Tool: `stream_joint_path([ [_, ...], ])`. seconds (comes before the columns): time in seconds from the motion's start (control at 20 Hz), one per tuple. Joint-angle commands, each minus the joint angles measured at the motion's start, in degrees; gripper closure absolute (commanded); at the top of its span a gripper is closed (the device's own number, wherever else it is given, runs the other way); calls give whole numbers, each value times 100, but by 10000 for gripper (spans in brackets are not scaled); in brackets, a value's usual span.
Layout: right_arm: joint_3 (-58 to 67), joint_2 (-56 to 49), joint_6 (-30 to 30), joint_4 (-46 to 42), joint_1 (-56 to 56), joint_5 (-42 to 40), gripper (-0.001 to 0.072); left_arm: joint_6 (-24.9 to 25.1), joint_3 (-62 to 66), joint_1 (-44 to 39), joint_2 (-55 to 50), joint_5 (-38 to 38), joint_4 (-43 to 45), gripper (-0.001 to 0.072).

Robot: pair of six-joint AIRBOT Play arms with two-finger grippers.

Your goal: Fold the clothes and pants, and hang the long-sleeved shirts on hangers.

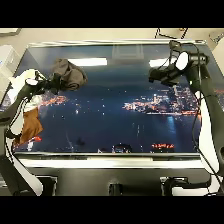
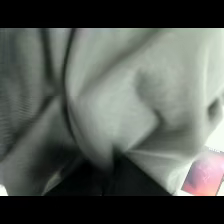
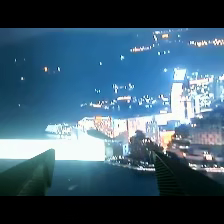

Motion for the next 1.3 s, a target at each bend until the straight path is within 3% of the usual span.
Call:
stream_joint_path([
  [0.0, 68, 127, -704, -52, 4, 481, 8, 966, 20, -61, 339, -11, -269, 687],
  [0.15, 345, 472, -940, -765, 4, 398, 8, 2461, 20, -151, 1652, -258, -210, 688],
  [0.2, 446, 660, -940, -1088, 4, 286, 8, 2743, 20, -216, 2190, -450, -52, 688],
  [0.45, 560, 1834, -914, -1875, 4, -68, 8, 2811, -162, -1231, 4824, -1762, 1495, 688],
  [0.7, 560, 2887, -780, -1888, 4, 271, 8, 2079, -1600, -3119, 6076, -1786, 2006, 688],
  [0.85, 557, 3252, -756, -1886, 4, 424, 9, 1687, -2815, -4054, 5971, -990, 2430, 688],
  [1.0, 538, 3230, -503, -1742, 4, 1270, 13, 275, -4131, -4402, 5442, -35, 2885, 688],
  [1.1, 472, 2968, -435, -1384, 4, 2129, 14, -457, -4684, -4422, 4905, 35, 2881, 686],
  [1.2, 85, 2618, -439, -750, 4, 2575, 15, -549, -4774, -4374, 4485, -267, 2682, 682],
  [1.25, -297, 2450, -446, -269, 7, 2601, 15, -479, -4728, -4291, 4409, -450, 2490, 558],
])
